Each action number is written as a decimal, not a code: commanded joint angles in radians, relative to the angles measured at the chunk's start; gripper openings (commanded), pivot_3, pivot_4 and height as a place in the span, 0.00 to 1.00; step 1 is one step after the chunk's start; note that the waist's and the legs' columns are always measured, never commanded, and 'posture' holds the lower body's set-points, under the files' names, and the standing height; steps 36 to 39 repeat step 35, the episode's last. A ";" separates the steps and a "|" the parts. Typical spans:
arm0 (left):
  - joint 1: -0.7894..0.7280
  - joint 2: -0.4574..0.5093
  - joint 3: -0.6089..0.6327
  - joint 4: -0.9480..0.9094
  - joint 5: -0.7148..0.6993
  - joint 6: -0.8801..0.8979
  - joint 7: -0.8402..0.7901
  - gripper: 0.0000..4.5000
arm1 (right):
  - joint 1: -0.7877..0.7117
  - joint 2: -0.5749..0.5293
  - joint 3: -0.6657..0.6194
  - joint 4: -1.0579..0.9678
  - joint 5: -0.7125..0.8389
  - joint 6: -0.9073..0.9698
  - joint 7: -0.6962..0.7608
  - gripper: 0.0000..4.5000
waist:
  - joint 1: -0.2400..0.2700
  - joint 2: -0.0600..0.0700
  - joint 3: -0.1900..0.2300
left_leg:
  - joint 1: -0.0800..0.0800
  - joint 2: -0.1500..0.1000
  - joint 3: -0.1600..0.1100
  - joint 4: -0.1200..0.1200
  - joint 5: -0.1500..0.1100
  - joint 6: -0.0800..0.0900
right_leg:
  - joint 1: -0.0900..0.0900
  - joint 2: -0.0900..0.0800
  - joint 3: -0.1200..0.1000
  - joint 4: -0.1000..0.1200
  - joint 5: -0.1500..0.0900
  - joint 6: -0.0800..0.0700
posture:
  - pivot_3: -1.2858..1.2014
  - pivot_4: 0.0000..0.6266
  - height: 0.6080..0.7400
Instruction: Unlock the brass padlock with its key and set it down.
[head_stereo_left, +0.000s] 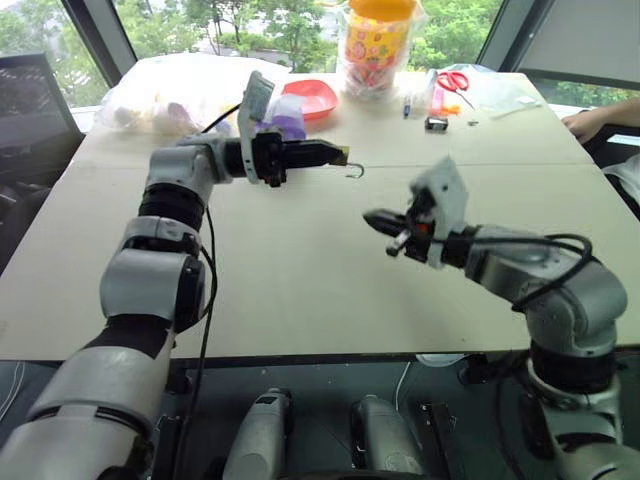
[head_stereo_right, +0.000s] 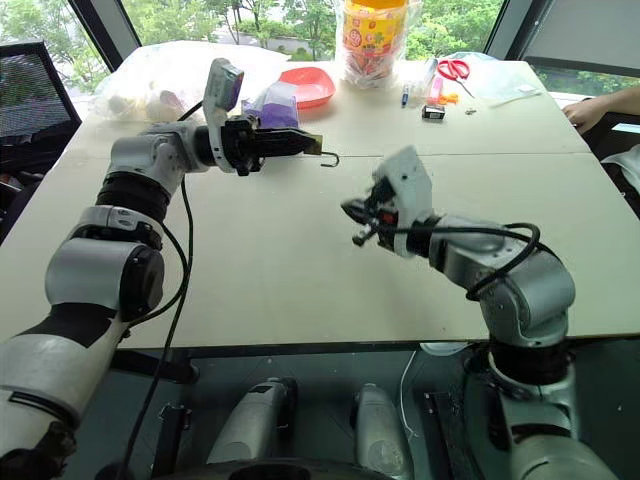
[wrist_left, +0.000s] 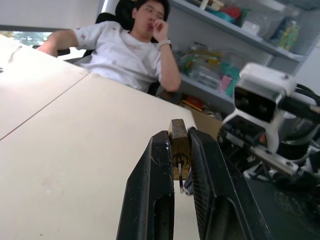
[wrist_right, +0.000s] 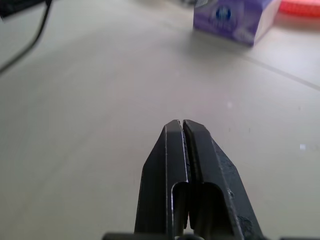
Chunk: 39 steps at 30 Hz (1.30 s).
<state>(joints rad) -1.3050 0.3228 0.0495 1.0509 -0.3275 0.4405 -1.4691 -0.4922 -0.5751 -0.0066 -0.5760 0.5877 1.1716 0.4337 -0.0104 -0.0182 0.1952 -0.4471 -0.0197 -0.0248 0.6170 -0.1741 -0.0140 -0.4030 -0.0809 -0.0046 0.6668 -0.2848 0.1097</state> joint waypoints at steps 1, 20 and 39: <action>0.023 -0.049 -0.018 0.027 0.061 -0.084 0.122 0.03 | 0.028 -0.126 0.044 -0.132 -0.045 -0.030 0.029 0.01 | 0.000 0.000 0.000 | 0.000 0.000 0.000 0.000 0.000 0.000 | 0.000 0.000 0.000 0.000 0.000 0.000 | 0.52 0.24 1.00; 0.091 -0.231 0.092 0.240 0.110 0.109 0.500 0.54 | 0.071 -0.303 -0.042 -0.190 -0.076 0.010 0.035 0.00 | 0.001 0.000 0.000 | -0.004 0.001 -0.001 0.010 -0.003 0.004 | 0.001 0.000 -0.001 0.000 0.001 0.002 | 0.52 0.24 1.00; 0.206 0.023 0.034 -0.148 0.132 -0.032 0.268 0.92 | 0.179 -0.167 -0.196 -0.208 -0.060 0.046 -0.044 0.00 | 0.000 0.000 0.000 | -0.002 0.003 0.000 0.009 -0.003 0.004 | 0.002 -0.001 0.000 -0.001 0.002 0.000 | 0.52 0.24 1.00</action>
